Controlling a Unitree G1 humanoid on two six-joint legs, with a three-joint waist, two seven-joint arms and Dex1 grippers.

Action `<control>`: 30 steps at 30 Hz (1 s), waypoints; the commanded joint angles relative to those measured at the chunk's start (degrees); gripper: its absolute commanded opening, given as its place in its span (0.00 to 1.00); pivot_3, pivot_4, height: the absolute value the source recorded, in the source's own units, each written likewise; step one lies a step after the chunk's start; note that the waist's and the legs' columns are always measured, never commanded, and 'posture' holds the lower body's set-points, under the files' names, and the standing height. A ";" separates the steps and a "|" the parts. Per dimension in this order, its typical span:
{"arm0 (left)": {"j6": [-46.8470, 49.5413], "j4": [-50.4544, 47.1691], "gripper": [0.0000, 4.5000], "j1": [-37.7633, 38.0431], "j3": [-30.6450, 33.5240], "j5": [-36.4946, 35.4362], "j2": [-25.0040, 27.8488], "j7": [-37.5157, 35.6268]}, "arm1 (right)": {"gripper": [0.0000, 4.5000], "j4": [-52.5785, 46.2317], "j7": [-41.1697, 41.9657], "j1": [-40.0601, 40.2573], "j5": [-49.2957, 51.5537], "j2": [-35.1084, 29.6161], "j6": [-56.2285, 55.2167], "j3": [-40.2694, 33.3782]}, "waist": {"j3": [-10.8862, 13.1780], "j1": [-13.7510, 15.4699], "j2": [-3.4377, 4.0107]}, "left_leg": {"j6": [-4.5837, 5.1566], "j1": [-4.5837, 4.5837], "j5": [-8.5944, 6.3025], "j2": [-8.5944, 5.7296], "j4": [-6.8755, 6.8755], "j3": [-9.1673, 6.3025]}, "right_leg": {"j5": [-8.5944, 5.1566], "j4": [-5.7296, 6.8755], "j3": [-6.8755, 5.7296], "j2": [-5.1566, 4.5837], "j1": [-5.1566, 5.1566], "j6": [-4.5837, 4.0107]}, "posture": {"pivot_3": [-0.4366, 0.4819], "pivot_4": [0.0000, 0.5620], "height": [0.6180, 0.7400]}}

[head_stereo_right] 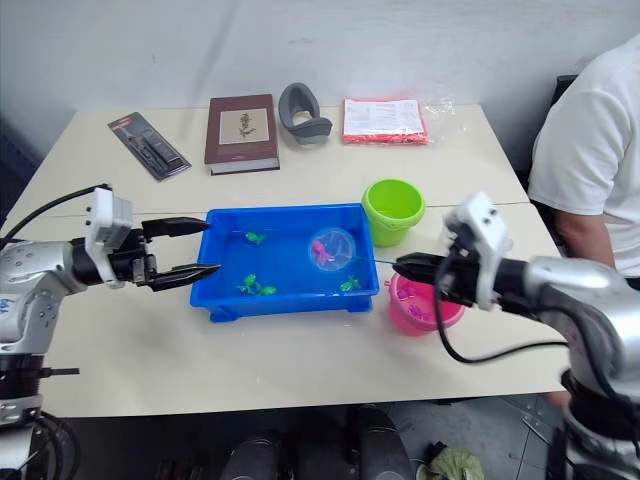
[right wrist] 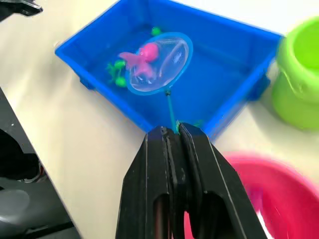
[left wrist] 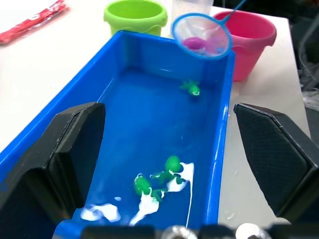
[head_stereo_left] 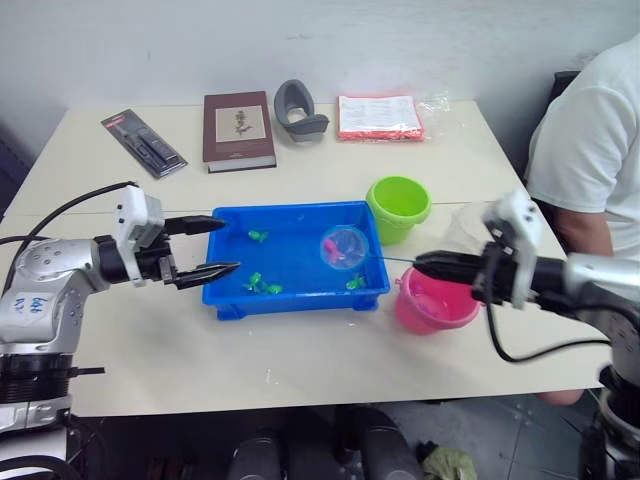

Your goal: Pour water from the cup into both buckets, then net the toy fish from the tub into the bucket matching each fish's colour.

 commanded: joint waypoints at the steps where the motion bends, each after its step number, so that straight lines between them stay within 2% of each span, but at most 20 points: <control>1: -2.00 1.49 0.99 -3.03 -1.73 0.66 -1.09 -1.57 | 0.00 -3.94 0.09 4.19 4.78 -1.95 -0.70 -10.30 | 0.00 -0.05 0.00 | 0.02 0.02 0.01 0.00 0.01 0.04 | 0.02 0.01 0.06 0.00 0.00 0.03 | 0.48 0.27 1.00; 6: -3.53 3.55 0.99 -5.87 -5.11 2.09 -3.06 -3.72 | 0.00 -6.05 0.60 17.57 6.60 -3.96 -2.21 -23.41 | 0.00 0.69 0.00 | 0.04 0.03 0.05 -0.04 0.01 0.01 | 0.04 0.00 0.08 0.03 0.04 0.06 | 0.48 0.27 1.00; 8: -3.55 3.43 0.99 -6.43 -5.95 2.36 -3.40 -4.27 | 0.00 -5.94 -0.79 20.67 6.33 -3.57 -3.98 -25.95 | -0.01 0.94 -0.01 | 0.04 0.04 0.05 -0.05 0.01 0.02 | 0.04 -0.01 0.10 0.04 0.06 0.06 | 0.48 0.27 1.00; 12: -3.84 2.36 0.99 -6.98 -7.19 2.45 -4.48 -4.58 | 0.00 -7.11 1.41 33.67 0.89 -2.27 -15.12 -28.72 | -0.01 1.16 0.00 | 0.08 0.10 0.10 -0.12 0.01 -0.02 | 0.07 -0.03 0.15 0.13 0.15 0.10 | 0.48 0.27 1.00; 14: -3.77 2.16 0.99 -6.58 -7.31 2.23 -4.73 -4.64 | 0.00 -5.98 1.35 37.04 -0.67 -0.79 -20.36 -29.70 | -0.01 1.17 0.00 | 0.09 0.12 0.11 -0.12 0.01 -0.03 | 0.08 -0.01 0.16 0.18 0.17 0.12 | 0.48 0.27 1.00; 17: -4.02 2.34 0.99 -5.99 -7.77 2.34 -5.22 -4.80 | 0.00 -4.13 2.44 40.82 -4.46 0.16 -30.03 -29.02 | 0.00 0.90 0.02 | 0.11 0.16 0.10 -0.10 0.00 0.01 | 0.09 -0.05 0.22 0.20 0.46 0.15 | 0.48 0.27 1.00; 19: -3.92 2.67 0.99 -6.22 -7.74 2.02 -5.61 -5.04 | 0.00 -3.17 2.77 42.26 -6.43 1.17 -36.04 -28.37 | 0.00 0.87 0.02 | 0.09 0.86 0.01 -0.03 -0.14 0.01 | 0.08 -0.26 0.23 0.26 1.12 0.15 | 0.48 0.27 1.00; 22: -4.12 3.53 0.99 -6.88 -7.78 2.03 -6.10 -5.26 | 0.00 -1.82 2.58 42.98 -9.60 2.73 -45.41 -27.28 | 0.00 0.90 0.02 | 0.03 1.04 -0.11 0.07 -0.16 -0.07 | 0.07 -0.40 0.24 0.25 1.46 0.15 | 0.48 0.27 1.00; 26: -5.75 6.24 0.99 -7.11 -7.78 3.07 -7.26 -4.87 | 0.00 1.63 3.33 45.09 -19.09 5.92 -66.57 -22.16 | 0.00 0.98 0.02 | 0.02 1.05 -0.12 0.04 -0.16 -0.07 | 0.07 -0.39 0.25 0.32 1.47 0.16 | 0.48 0.27 1.00; 30: -8.74 9.33 0.99 -6.10 -7.95 4.59 -7.58 -5.38 | 0.00 5.02 0.51 45.53 -27.81 7.07 -81.06 -17.83 | 0.00 0.83 0.03 | 0.00 1.07 -0.10 0.02 -0.15 0.00 | 0.07 -0.34 0.30 0.39 1.46 0.16 | 0.48 0.27 1.00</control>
